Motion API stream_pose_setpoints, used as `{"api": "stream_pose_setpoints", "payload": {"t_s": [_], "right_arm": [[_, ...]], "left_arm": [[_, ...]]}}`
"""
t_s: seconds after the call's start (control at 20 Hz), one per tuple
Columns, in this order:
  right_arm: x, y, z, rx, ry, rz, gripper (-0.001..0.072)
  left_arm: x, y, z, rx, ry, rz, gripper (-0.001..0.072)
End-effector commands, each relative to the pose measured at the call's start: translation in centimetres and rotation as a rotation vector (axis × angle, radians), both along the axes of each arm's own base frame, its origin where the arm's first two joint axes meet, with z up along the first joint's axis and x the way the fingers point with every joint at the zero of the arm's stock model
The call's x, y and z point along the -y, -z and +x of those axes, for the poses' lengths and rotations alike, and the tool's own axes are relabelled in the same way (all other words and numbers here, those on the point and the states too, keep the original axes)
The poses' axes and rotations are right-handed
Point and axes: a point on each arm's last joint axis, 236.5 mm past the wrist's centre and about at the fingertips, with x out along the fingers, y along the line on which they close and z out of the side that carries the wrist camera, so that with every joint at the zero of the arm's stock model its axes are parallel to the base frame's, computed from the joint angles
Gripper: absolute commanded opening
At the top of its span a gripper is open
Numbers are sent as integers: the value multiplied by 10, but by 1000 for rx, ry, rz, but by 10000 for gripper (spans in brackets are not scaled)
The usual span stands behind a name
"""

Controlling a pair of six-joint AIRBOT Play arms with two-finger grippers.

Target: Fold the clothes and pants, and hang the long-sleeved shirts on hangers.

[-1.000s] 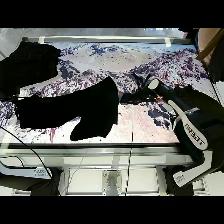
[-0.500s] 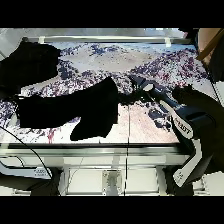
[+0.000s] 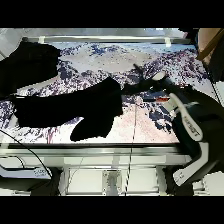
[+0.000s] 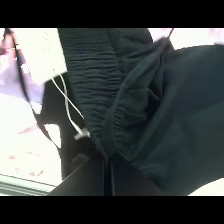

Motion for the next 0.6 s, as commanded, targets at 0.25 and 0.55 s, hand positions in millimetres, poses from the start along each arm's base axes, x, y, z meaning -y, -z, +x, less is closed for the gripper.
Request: {"api": "stream_pose_setpoints", "payload": {"t_s": [0.25, 0.55], "right_arm": [[114, -240, -43, 502, 113, -286, 8], [167, -216, 25, 536, 270, -488, 8]], "left_arm": [[-34, -91, -19, 302, -137, 64, 12], [-49, -79, 14, 378, -218, 45, 12]]}}
